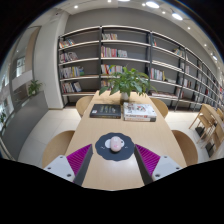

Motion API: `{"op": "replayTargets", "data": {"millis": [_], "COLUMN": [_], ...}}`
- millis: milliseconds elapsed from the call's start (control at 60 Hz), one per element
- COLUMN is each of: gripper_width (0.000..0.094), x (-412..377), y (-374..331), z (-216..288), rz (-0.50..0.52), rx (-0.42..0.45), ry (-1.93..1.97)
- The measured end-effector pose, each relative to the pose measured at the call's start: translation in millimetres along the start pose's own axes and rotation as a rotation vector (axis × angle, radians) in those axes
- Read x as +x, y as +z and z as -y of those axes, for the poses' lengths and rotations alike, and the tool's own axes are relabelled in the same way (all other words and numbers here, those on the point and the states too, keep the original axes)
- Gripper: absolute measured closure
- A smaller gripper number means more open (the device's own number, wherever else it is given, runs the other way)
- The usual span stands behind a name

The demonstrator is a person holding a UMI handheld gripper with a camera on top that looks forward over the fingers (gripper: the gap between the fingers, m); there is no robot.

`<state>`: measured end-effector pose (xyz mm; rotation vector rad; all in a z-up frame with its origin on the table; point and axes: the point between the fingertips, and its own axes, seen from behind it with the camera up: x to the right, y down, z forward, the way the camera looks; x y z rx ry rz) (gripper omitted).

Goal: Arrange mouse

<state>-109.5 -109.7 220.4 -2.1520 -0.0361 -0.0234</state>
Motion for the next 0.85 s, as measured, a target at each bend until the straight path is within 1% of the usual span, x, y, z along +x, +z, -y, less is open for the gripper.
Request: {"op": "replayTargets", "data": {"millis": [200, 383, 600, 850], "gripper_width": [0.0101, 0.0104, 0.0116, 0.0115], "x": [-1, 9, 11, 16], "y": [-68, -109, -131, -136], "z": [-30, -56, -77, -82], "rz": [0.021, 0.007, 0.015, 0.018], "rx": [0.008, 0.007, 0.002, 0.007], "ry": [0.025, 0.050, 0.047, 0.044]}}
